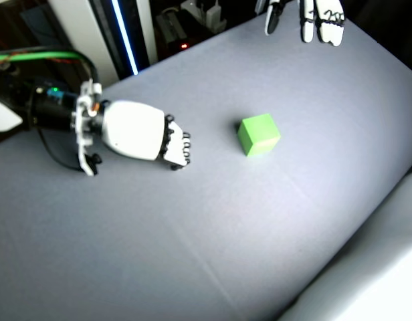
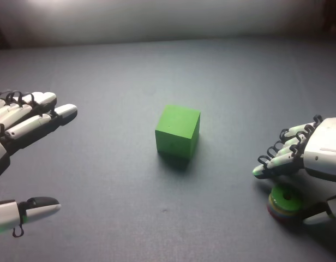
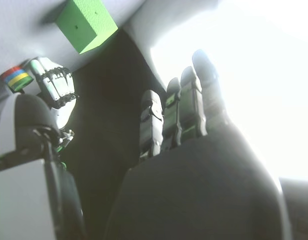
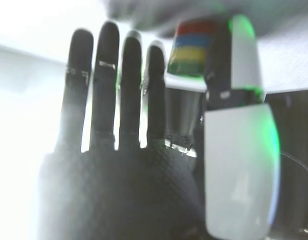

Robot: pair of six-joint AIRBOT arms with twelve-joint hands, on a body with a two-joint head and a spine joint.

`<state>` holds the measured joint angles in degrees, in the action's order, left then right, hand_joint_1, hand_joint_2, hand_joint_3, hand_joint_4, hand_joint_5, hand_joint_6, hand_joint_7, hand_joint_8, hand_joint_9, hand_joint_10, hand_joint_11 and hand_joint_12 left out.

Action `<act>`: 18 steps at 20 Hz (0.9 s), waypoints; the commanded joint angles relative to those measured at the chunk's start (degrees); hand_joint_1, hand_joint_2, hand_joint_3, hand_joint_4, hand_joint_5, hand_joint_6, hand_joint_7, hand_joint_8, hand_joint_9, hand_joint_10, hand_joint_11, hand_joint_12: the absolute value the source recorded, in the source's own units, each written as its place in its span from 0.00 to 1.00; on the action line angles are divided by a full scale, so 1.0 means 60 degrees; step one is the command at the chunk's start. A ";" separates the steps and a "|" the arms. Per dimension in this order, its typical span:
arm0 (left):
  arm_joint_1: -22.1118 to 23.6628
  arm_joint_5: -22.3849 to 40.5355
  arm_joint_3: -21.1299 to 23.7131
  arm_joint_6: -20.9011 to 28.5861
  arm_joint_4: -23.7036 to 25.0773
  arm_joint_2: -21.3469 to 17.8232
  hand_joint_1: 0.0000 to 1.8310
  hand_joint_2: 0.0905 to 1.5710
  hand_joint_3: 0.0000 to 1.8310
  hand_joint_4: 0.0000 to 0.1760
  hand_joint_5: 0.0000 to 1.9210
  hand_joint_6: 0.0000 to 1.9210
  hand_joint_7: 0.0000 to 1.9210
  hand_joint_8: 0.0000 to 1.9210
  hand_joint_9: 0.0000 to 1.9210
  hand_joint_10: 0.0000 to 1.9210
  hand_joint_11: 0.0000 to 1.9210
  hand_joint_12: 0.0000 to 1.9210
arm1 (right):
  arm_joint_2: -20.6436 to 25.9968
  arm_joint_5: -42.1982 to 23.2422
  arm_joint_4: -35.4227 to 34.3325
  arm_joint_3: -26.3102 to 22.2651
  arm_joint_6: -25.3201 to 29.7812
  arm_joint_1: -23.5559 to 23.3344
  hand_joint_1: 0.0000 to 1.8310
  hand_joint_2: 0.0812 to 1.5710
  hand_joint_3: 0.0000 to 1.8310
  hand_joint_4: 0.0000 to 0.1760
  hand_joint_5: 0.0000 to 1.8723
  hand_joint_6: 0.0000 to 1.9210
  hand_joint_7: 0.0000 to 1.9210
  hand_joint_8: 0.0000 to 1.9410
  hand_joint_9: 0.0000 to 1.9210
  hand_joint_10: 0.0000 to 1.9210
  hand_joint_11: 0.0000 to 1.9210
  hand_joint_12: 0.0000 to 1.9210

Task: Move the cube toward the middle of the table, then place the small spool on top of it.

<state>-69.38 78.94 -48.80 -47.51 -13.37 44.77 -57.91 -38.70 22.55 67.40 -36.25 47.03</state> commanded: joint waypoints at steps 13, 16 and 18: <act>-0.0006 0.1096 -0.0062 0.0081 -0.0052 0.0081 0.46 0.61 0.00 0.70 0.10 0.00 0.06 0.00 0.05 0.00 0.00 0.26 | 0.0249 -0.1014 0.0550 -0.0397 -0.0027 -0.0193 0.54 0.57 0.00 0.05 0.38 0.00 0.37 0.01 0.43 0.05 0.23 0.60; -0.0006 0.1069 -0.0064 0.0090 -0.0061 0.0101 0.45 0.62 0.00 0.73 0.09 0.00 0.06 0.00 0.04 0.00 0.00 0.24 | 0.0234 -0.1009 0.0662 -0.0430 -0.0027 -0.0222 0.58 0.56 0.00 0.00 0.41 0.00 0.38 0.01 0.45 0.06 0.28 0.57; -0.0006 0.1070 -0.0063 0.0113 -0.0061 0.0103 0.45 0.62 0.00 0.72 0.09 0.00 0.06 0.00 0.04 0.00 0.00 0.23 | 0.0227 -0.1003 0.0666 -0.0420 -0.0027 -0.0231 0.58 0.58 0.00 0.00 0.43 0.00 0.40 0.01 0.46 0.09 0.29 0.60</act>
<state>-69.52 78.67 -48.82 -46.98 -13.54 45.23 -56.69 -39.40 27.70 64.93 -36.27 46.22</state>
